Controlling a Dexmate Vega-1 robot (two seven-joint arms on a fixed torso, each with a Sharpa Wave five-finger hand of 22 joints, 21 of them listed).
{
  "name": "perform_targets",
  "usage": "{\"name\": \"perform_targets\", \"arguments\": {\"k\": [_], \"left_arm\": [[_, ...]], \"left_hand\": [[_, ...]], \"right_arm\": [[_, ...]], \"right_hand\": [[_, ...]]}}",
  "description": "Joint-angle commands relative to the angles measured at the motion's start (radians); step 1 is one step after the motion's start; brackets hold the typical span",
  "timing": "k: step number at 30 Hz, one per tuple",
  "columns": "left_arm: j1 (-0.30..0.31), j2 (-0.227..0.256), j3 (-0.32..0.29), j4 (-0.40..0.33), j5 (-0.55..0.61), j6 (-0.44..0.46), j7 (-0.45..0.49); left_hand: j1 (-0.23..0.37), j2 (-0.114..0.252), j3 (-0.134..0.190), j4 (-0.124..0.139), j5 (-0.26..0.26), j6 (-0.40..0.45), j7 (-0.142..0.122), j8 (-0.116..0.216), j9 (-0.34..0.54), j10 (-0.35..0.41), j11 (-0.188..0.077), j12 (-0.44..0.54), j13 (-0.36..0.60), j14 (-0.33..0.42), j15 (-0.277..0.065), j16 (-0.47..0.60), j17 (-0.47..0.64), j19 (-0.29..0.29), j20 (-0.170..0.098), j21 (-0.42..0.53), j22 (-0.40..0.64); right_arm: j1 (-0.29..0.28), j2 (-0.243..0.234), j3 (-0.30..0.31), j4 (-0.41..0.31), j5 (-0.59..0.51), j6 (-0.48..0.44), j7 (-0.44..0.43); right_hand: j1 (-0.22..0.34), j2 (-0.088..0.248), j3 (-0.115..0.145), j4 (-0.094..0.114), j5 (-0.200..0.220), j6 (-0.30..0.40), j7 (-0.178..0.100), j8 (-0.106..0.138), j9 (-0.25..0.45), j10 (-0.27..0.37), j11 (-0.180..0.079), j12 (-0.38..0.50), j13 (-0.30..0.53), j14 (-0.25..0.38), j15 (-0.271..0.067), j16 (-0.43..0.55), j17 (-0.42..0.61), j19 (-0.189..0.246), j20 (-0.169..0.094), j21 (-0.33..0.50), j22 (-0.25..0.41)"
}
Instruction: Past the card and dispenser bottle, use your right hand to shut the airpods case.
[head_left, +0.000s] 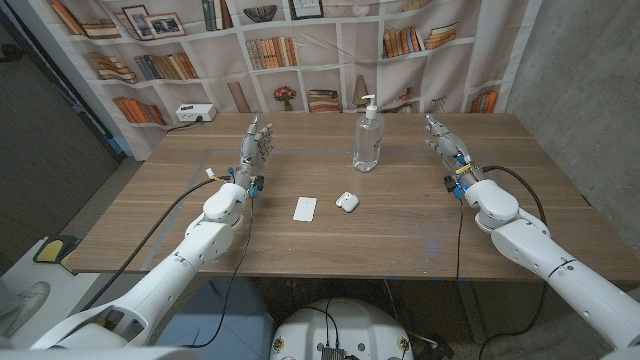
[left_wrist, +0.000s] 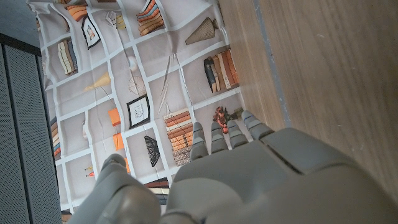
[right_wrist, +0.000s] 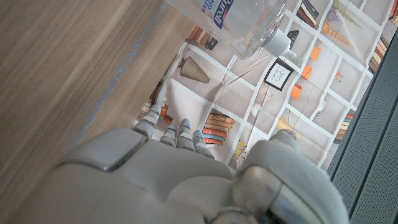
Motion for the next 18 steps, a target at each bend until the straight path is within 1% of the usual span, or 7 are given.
{"name": "perform_targets", "arguments": {"k": [1,3,9,12,18], "left_arm": [[-0.015,-0.002,0.004,0.019,-0.005,0.009,-0.013],[-0.017,-0.003,0.004,0.024,-0.005,0.007,-0.015],[-0.014,-0.013,0.005,0.04,-0.008,-0.007,-0.02],[-0.014,-0.017,0.006,0.046,-0.008,-0.01,-0.019],[-0.016,-0.019,0.008,0.048,-0.006,-0.013,-0.02]], "left_hand": [[0.007,0.005,-0.003,0.001,0.006,0.01,0.003,0.0,0.002,0.006,0.002,0.006,0.005,0.0,0.005,-0.001,0.005,0.001,-0.003,0.006,0.002],[0.008,0.005,-0.003,0.001,0.006,0.01,0.004,0.0,0.002,0.008,0.003,0.007,0.005,0.001,0.005,-0.001,0.005,0.001,-0.003,0.005,0.002],[0.008,0.006,-0.004,0.0,0.005,0.011,0.003,0.0,0.002,0.011,0.007,0.007,0.005,0.001,0.005,-0.001,0.005,0.001,-0.005,0.005,0.002],[0.008,0.006,-0.004,0.0,0.005,0.011,0.003,0.0,0.002,0.011,0.005,0.007,0.005,0.002,0.006,-0.001,0.005,0.002,-0.005,0.006,0.002],[0.008,0.006,-0.005,0.0,0.005,0.011,0.004,-0.001,0.002,0.014,0.008,0.008,0.005,0.002,0.004,-0.001,0.005,0.003,-0.005,0.006,0.002]], "right_arm": [[-0.045,-0.032,-0.005,-0.066,-0.091,-0.041,-0.07],[-0.048,-0.037,-0.006,-0.072,-0.1,-0.047,-0.072],[-0.06,-0.045,-0.008,-0.089,-0.128,-0.054,-0.084],[-0.062,-0.045,-0.008,-0.096,-0.138,-0.06,-0.091],[-0.067,-0.04,-0.009,-0.099,-0.146,-0.047,-0.09]], "right_hand": [[0.015,0.003,0.0,-0.012,-0.007,-0.013,-0.005,0.005,0.002,-0.008,0.003,-0.002,0.005,-0.023,0.002,-0.004,0.005,-0.03,0.004,-0.005,0.002],[0.017,0.004,0.001,-0.013,-0.008,-0.014,-0.006,0.005,0.002,-0.009,0.003,-0.002,0.006,-0.03,0.003,-0.005,0.005,-0.038,0.003,-0.006,0.003],[0.021,0.005,0.003,-0.016,-0.009,-0.015,-0.006,0.006,0.002,-0.008,0.002,0.0,0.006,-0.034,0.004,-0.004,0.006,-0.041,0.003,-0.005,0.003],[0.026,0.007,0.006,-0.019,-0.011,-0.016,-0.006,0.006,0.003,-0.01,0.002,0.0,0.006,-0.057,0.004,-0.009,0.006,-0.052,-0.002,-0.005,0.003],[0.029,0.008,0.007,-0.021,-0.012,-0.017,-0.005,0.006,0.003,-0.011,0.001,0.001,0.007,-0.065,0.005,-0.009,0.006,-0.059,-0.002,-0.005,0.003]]}}
